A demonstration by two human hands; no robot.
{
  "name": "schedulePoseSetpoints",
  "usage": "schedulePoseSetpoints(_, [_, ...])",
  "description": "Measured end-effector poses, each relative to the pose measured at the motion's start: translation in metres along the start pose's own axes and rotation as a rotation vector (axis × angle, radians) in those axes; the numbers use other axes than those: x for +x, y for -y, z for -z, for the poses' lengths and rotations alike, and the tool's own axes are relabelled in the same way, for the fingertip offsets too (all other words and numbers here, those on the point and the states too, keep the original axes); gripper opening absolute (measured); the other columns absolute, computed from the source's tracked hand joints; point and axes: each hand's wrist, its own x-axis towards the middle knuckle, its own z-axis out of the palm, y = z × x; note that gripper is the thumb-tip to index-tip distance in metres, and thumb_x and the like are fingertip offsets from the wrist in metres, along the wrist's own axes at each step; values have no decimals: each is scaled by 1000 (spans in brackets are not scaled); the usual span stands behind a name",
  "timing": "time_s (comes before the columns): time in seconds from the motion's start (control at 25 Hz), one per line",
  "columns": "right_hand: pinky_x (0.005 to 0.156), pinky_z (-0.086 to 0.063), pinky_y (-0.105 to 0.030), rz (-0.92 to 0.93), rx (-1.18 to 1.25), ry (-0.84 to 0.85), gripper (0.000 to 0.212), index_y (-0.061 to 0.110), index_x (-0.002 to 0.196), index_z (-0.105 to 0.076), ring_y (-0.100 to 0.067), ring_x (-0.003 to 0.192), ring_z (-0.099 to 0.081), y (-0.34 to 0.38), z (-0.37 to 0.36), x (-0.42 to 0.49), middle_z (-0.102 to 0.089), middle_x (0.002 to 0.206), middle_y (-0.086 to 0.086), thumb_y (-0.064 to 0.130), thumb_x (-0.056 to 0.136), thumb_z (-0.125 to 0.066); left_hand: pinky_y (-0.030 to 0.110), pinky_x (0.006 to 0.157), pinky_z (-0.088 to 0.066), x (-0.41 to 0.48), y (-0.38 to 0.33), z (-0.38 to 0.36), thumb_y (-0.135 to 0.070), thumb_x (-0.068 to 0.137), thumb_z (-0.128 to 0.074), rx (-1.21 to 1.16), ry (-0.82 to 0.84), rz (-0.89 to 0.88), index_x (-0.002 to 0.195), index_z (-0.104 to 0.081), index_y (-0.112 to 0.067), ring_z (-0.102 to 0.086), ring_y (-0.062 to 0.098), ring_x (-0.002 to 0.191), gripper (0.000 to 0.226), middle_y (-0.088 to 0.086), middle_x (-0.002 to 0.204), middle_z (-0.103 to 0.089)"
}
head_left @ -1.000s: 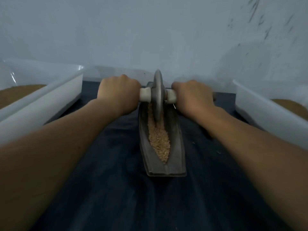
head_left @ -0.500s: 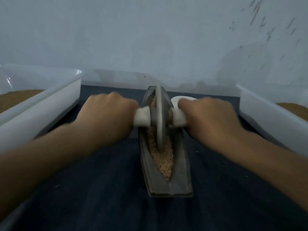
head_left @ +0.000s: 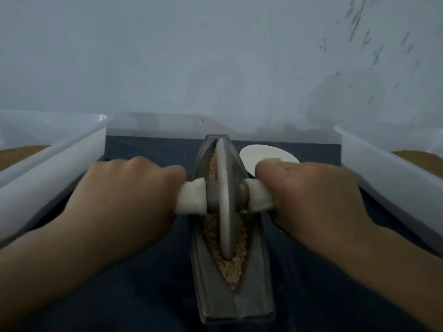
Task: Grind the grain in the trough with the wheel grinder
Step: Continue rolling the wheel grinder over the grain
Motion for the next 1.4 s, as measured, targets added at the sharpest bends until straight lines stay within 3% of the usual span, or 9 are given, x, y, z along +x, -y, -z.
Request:
schedulePoseSetpoints(0.16, [57, -29, -31, -131, 4, 308, 15, 26, 103, -59, -32, 82, -62, 3, -19, 65, -65, 92, -3, 20, 90, -61, 34, 58, -42, 63, -6, -10, -34, 87, -58, -74, 214, 239, 93, -63, -28, -60, 27, 70, 9, 0, 78, -54])
schedulePoseSetpoints(0.36, [52, -5, -20, 1, -28, 118, 34, 33, 79, -28, -22, 48, -29, 0, 0, 14, -12, 62, 10, 23, 62, -57, 18, 45, -20, 12, -4, 0, -40, 62, -61, -4, 30, 25, 68, -46, -34, -31, 16, 43, 18, -10, 55, -33])
schedulePoseSetpoints(0.56, [61, -38, -34, -163, 26, 382, 14, 26, 107, -58, -34, 89, -64, 6, -18, 60, -62, 91, -4, 23, 94, -60, 33, 59, -40, 66, -11, 0, -30, 87, -58, -65, 256, 210, 99, -66, -29, -60, 26, 73, 14, 0, 82, -56])
schedulePoseSetpoints(0.76, [53, -1, -20, -30, -88, 101, 33, 28, 80, -40, -26, 49, -26, 3, 3, 1, -35, 60, 3, 23, 60, -66, 18, 45, -15, 10, -10, 12, -34, 59, -60, -2, 35, -8, 65, -43, -30, -21, 15, 41, 18, -10, 54, -20])
schedulePoseSetpoints(0.92, [57, -35, -31, -161, 20, 355, 16, 24, 104, -57, -33, 82, -63, 4, -21, 64, -64, 88, -4, 24, 90, -65, 34, 59, -41, 64, -14, 3, -28, 88, -56, -123, 232, 253, 94, -64, -27, -56, 26, 70, 11, -1, 76, -50])
schedulePoseSetpoints(1.0, [57, -34, -32, -100, 4, 380, 14, 25, 101, -55, -33, 79, -61, -1, -20, 66, -55, 79, 1, 24, 89, -63, 35, 63, -45, 69, -9, 2, -30, 88, -58, -113, 290, 211, 100, -65, -27, -61, 26, 78, 14, 1, 86, -58])
schedulePoseSetpoints(1.16, [55, -1, -19, 29, -10, 92, 27, 31, 82, -27, -18, 48, -9, -6, 3, -1, -2, 66, 11, 33, 62, -45, 18, 46, -15, 3, -1, 15, -44, 61, -58, -12, 35, -34, 70, -43, -32, -27, 17, 40, 21, -10, 54, -28])
schedulePoseSetpoints(1.32, [58, -38, -32, -171, 58, 408, 15, 27, 103, -59, -32, 78, -60, 1, -12, 54, -63, 87, -2, 29, 89, -60, 33, 58, -39, 54, -17, 13, -32, 87, -59, -78, 218, 202, 95, -63, -25, -62, 29, 73, 12, 0, 75, -50])
schedulePoseSetpoints(1.4, [62, -41, -33, -154, 51, 467, 18, 29, 107, -59, -32, 86, -61, -3, -11, 59, -63, 95, -2, 29, 90, -62, 35, 65, -44, 70, -16, 13, -31, 89, -59, -74, 277, 197, 102, -65, -24, -64, 30, 85, 17, 4, 91, -60])
